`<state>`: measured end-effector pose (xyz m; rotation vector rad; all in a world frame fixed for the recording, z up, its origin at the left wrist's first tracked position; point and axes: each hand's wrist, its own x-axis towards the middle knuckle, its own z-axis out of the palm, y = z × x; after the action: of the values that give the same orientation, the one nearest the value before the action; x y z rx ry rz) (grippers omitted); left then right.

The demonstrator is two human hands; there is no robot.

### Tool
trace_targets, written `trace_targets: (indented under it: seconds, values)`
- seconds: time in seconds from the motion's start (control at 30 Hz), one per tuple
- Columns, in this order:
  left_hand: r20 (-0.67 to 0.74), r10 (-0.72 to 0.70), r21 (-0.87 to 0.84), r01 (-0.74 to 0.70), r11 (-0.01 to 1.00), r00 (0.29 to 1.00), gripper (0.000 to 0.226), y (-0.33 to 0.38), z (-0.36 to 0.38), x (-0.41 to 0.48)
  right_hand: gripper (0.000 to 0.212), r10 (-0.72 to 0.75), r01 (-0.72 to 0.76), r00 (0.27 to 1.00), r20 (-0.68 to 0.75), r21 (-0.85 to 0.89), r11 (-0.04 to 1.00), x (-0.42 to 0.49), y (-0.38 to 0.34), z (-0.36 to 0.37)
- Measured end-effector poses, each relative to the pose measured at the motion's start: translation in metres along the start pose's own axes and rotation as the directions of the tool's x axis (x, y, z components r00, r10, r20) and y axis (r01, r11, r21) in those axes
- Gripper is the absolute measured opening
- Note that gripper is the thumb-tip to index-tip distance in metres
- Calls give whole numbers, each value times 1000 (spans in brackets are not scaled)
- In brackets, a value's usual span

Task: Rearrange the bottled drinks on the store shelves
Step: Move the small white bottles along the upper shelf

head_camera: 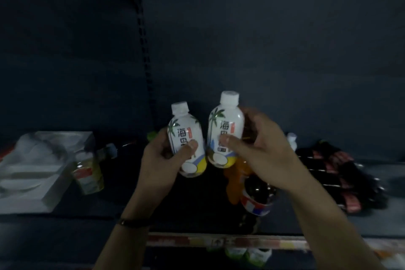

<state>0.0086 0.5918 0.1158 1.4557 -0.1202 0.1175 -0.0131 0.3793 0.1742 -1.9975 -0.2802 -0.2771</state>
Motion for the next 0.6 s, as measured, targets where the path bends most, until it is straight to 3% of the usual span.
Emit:
trace_targets:
  seconds: [0.17, 0.3, 0.43, 0.6]
  values:
    - [114, 103, 67, -111, 992, 988, 33, 35, 76, 23, 33, 18, -17, 985, -169, 5, 1000, -7, 17, -95]
    - [192, 77, 164, -109, 980, 978, 45, 36, 132, 42, 38, 62, -95, 961, -268, -109, 990, -6, 73, -151]
    - [296, 31, 370, -144, 918, 955, 51, 27, 175, 58, 46, 173, -219, 961, -215, -215, 952, -5, 141, -183]
    - [372, -10, 601, -232, 765, 928, 63, -1, 217, 76, 52, 263, -282, 959, -105, -300, 911, -3, 229, -203]
